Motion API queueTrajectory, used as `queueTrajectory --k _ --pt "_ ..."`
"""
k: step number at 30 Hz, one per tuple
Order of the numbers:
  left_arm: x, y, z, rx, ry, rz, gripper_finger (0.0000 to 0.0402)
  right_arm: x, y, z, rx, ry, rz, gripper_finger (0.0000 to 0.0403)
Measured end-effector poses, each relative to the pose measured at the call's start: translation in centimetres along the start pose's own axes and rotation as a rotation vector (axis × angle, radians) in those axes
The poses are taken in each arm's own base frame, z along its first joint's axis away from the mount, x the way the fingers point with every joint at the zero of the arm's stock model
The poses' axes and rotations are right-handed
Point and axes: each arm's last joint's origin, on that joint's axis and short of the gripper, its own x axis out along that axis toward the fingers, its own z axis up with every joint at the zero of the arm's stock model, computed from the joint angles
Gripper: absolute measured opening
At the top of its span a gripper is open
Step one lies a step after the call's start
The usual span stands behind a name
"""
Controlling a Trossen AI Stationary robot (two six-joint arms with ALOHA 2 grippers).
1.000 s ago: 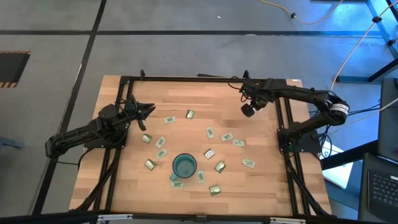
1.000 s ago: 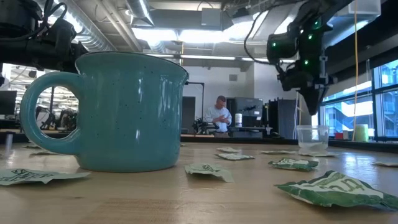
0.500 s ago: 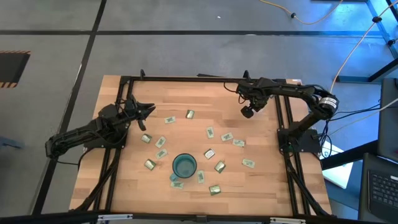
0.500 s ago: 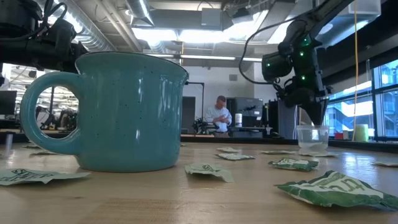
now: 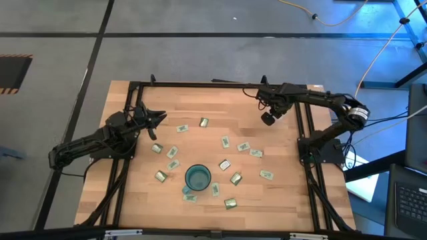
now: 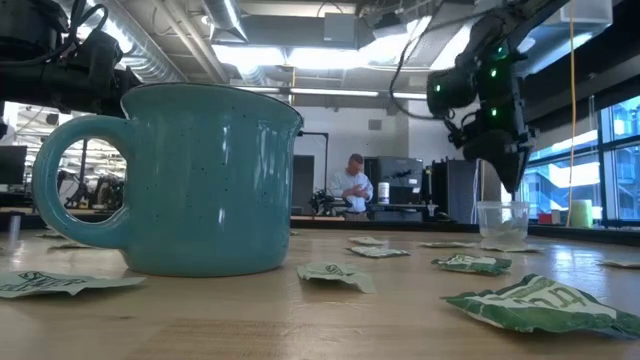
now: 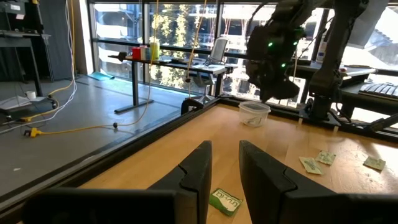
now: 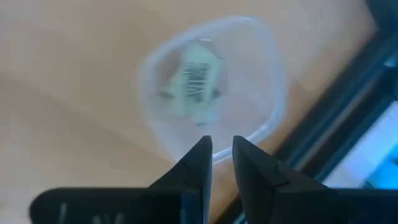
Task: Pick and place items into bin
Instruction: Put the stevia packet into the transparent bin
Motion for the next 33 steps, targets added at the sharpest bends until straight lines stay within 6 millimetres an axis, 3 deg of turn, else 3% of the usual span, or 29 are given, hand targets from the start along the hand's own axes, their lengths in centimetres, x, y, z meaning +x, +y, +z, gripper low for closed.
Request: queueTrajectory --k 4,10,14,17,24,33 --pt "0.0 0.0 0.0 0.0 0.0 0.0 0.0075 -1.6 1.5 -0.9 -0.11 -0.068 0.111 0.007" --pt "0.0 0.0 0.0 0.0 0.0 0.0 0.0075 -3.2 5.5 -2.2 -0.351 -0.164 0.248 0.0071" --pt "0.0 0.0 0.0 0.0 0.0 0.0 0.0075 -3.2 7.9 -4.0 -0.495 -0.181 0.253 0.0071" --pt "0.0 0.0 0.0 0.0 0.0 0.0 0.0075 -2.9 9.5 -5.2 -0.497 -0.2 0.274 0.0071" --pt "0.0 0.0 0.0 0.0 0.0 0.0 0.0075 -3.0 13.3 -8.2 -0.629 -0.269 0.441 0.0072" --pt "0.0 0.0 0.0 0.0 0.0 0.0 0.0075 -2.4 14.4 -10.2 -0.585 -0.233 0.448 0.0128"
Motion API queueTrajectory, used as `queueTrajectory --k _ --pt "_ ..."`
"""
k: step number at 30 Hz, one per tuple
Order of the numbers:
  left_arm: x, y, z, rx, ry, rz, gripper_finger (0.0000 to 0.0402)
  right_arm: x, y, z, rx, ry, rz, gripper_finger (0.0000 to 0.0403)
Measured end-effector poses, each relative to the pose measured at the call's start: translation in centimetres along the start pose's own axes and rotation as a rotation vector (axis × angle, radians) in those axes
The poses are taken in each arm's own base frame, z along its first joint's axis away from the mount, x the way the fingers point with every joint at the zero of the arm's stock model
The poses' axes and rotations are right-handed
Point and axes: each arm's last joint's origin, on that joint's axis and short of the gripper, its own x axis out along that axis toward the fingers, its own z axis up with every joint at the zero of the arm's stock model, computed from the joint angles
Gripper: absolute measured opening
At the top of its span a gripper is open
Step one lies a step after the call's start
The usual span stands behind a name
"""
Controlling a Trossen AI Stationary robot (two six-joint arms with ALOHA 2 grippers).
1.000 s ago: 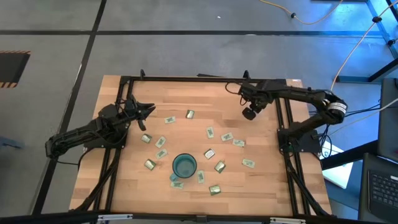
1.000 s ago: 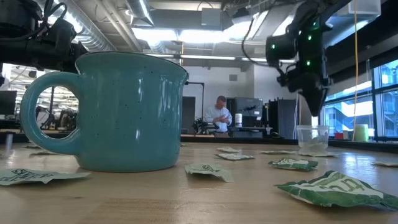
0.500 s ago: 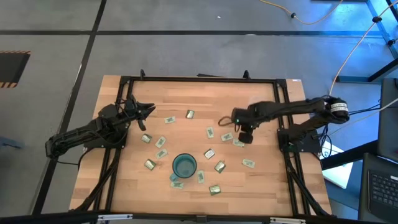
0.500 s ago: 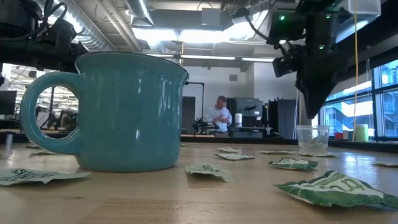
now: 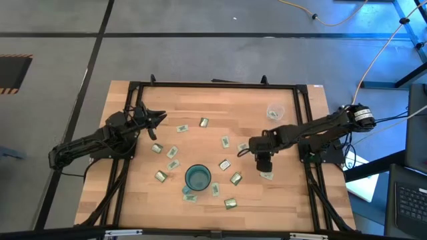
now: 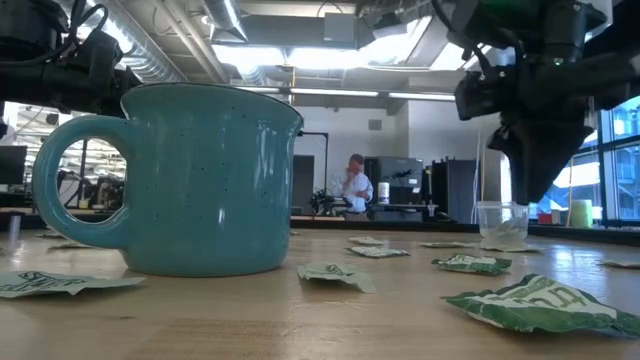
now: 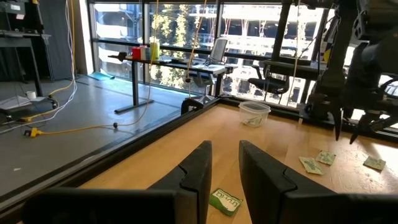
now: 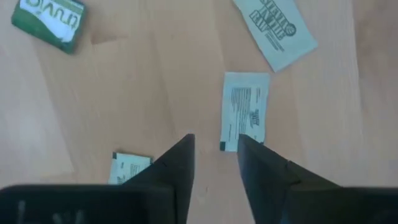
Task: Pick and place items into bin
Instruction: Put the stevia packet into the transparent bin
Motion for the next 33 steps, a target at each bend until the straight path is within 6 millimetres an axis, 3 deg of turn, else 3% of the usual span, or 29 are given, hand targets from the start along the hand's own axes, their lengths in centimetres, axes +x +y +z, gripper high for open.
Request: queueTrajectory --k 6,10,25,33 --pt "0.0 0.0 0.0 0.0 0.0 0.0 0.0075 0.5 -0.1 -0.1 -0.025 -0.02 0.007 0.015" --pt "0.0 0.0 0.0 0.0 0.0 0.0 0.0075 1.5 -0.6 -1.2 -0.026 0.013 -0.051 0.0149" --pt "0.0 0.0 0.0 0.042 0.0 0.003 0.0075 4.2 -1.5 -3.0 -0.031 -0.029 -0.04 0.0112" --pt "0.0 0.0 0.0 0.044 0.0 0.003 0.0075 4.5 -1.7 -3.6 -0.012 -0.025 -0.05 0.0089"
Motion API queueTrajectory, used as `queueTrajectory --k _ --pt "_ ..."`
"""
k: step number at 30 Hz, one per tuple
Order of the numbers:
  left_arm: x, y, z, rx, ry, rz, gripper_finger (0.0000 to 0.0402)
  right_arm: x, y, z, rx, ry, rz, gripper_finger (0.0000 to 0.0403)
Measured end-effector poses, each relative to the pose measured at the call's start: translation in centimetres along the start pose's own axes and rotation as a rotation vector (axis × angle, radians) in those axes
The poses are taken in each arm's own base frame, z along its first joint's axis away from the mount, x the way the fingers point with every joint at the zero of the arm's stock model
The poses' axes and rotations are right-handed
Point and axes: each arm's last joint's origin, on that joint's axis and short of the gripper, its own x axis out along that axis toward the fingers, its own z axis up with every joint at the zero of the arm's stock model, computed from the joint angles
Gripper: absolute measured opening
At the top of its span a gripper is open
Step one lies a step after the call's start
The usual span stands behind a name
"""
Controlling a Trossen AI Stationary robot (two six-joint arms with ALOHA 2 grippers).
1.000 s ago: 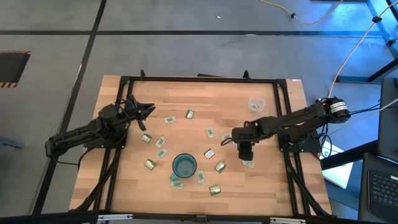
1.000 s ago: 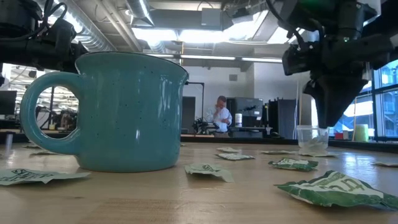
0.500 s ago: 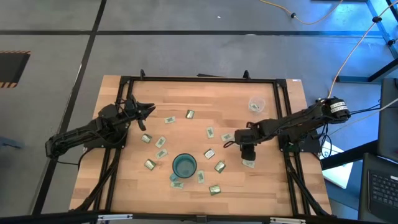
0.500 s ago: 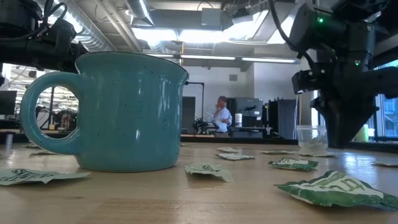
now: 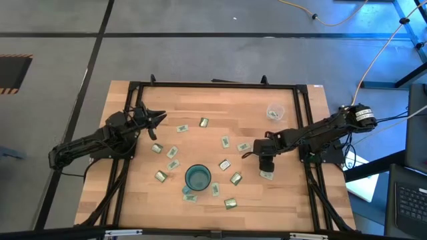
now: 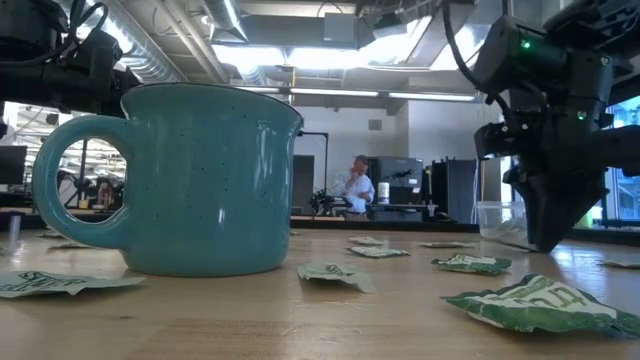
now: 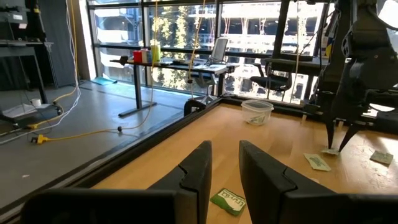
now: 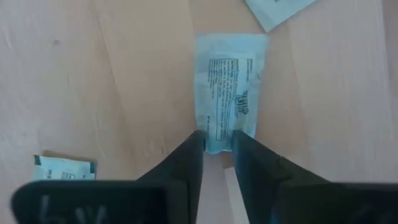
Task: Pick and place items into bin
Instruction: Put the stevia packet into the transparent bin
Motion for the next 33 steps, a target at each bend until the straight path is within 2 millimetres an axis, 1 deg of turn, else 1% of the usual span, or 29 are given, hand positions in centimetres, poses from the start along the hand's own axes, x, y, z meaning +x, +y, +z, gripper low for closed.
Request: queueTrajectory --k 5,8,11,14,17,19,21,24,26,29,31,33 --pt "0.0 0.0 0.0 0.0 0.0 0.0 0.0075 -0.4 0.2 0.6 -0.01 -0.002 0.009 0.0041" --pt "0.0 0.0 0.0 0.0 0.0 0.001 0.0075 -1.3 0.5 1.5 -0.036 0.001 0.013 0.0011" --pt "0.0 0.0 0.0 0.0 0.0 0.001 0.0075 -2.9 0.4 2.7 -0.044 0.022 -0.012 0.0011" --pt "0.0 0.0 0.0 0.0 0.0 0.0 0.0075 -5.3 -0.6 4.1 -0.019 0.045 -0.079 0.002" --pt "0.0 0.0 0.0 0.0 0.0 -0.001 0.0075 -8.0 -2.3 4.9 0.034 0.064 -0.144 0.0017" --pt "0.0 0.0 0.0 0.0 0.0 -0.002 0.0075 -9.8 -4.0 5.1 0.083 0.063 -0.199 0.001" --pt "0.0 0.0 0.0 0.0 0.001 -0.002 0.0075 -11.3 -5.9 4.7 0.153 0.057 -0.258 0.0005" --pt "0.0 0.0 0.0 0.0 0.001 -0.002 0.0075 -12.8 -8.8 3.8 0.264 0.01 -0.289 0.0005" --pt "0.0 0.0 0.0 -0.001 0.002 -0.002 0.0075 -13.3 -10.4 3.0 0.329 0.002 -0.309 0.0007" --pt "0.0 0.0 0.0 -0.002 0.002 -0.002 0.0075 -13.5 -12.5 2.2 0.429 0.009 -0.336 0.0009" --pt "0.0 0.0 0.0 -0.006 0.002 -0.003 0.0075 -13.3 -13.5 1.9 0.465 0.008 -0.349 0.0009" --pt "0.0 0.0 0.0 -0.018 0.002 -0.003 0.0075 -12.7 -14.2 1.8 0.469 0.019 -0.352 0.0009"
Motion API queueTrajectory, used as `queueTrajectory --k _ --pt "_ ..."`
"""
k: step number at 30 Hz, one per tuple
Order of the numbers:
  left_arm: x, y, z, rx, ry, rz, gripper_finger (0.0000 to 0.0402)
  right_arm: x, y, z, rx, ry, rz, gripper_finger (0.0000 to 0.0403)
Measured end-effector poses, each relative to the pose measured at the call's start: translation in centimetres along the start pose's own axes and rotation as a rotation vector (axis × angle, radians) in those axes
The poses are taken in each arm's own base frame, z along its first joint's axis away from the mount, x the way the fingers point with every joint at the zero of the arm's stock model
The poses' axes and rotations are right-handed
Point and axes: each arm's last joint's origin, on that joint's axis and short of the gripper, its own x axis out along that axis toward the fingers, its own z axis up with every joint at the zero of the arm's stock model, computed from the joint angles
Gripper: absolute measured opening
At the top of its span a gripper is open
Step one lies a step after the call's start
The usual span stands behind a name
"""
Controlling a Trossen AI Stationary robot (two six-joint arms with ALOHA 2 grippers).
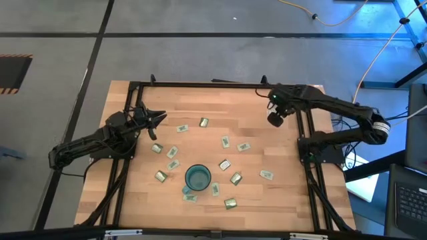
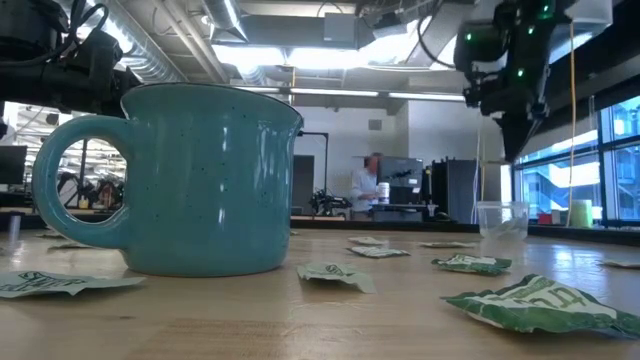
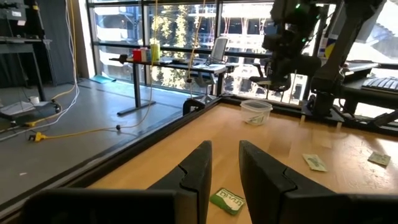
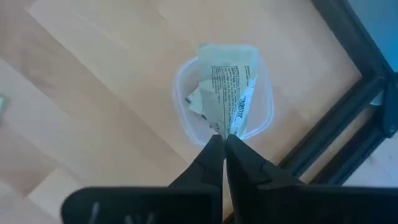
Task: Pick and place items into bin
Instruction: Put the stevia packet into the transparent bin
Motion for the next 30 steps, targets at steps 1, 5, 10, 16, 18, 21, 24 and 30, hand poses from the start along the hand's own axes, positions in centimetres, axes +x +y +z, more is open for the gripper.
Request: queueTrajectory --k 1,5,10,16,18,21,24,30 --pt "0.0 0.0 0.0 -0.001 0.0 0.0 0.0075 0.5 -0.2 0.1 0.01 0.003 0.003 0.001" --pt "0.0 0.0 0.0 0.0 0.0 0.0 0.0075 2.4 -0.5 0.4 0.041 0.049 0.019 0.001" --pt "0.0 0.0 0.0 0.0 0.0 0.0 0.0075 4.8 -0.5 0.6 0.048 0.129 0.005 0.001" --pt "0.0 0.0 0.0 0.0 0.0 0.0 0.0075 6.7 0.0 1.1 -0.005 0.153 0.007 0.001" --pt "0.0 0.0 0.0 0.0 0.0 0.0 0.0075 7.0 0.1 1.3 -0.002 0.154 0.007 0.0011" --pt "0.0 0.0 0.0 0.0 0.0 0.001 0.0075 7.1 0.1 1.3 -0.004 0.163 0.006 0.0025" --pt "0.0 0.0 0.0 0.0 -0.001 0.001 0.0075 6.9 0.0 1.3 0.013 0.153 0.005 0.0054" --pt "0.0 0.0 0.0 0.0 0.0 0.002 0.0075 5.2 -0.4 1.0 0.04 0.091 -0.003 0.0107"
